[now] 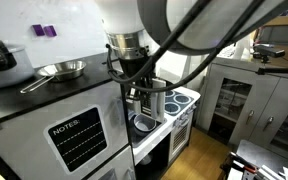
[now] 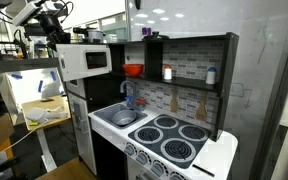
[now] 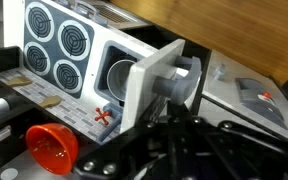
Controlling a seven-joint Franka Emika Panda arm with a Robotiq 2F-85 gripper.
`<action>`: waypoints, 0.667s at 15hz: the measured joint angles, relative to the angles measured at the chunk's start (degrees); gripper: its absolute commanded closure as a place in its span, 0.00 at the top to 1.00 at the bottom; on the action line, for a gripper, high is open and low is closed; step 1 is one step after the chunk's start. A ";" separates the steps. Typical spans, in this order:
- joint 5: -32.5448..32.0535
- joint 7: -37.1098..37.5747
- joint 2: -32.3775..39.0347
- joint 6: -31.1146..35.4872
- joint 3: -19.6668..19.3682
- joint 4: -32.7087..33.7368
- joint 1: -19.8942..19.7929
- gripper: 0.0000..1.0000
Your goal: Close the door of the cabinet above the sink
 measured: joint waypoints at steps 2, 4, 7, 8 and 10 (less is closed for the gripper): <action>-2.50 0.89 -0.63 1.06 -0.18 -1.10 -0.18 0.00; -4.74 1.97 -1.44 2.41 -0.58 -2.39 -0.45 0.00; -7.58 3.56 -2.74 4.33 -1.38 -4.46 -1.18 0.00; -8.39 4.07 -3.18 4.93 -1.65 -5.18 -1.51 0.00; -9.75 5.06 -4.13 6.19 -2.19 -6.55 -2.22 0.00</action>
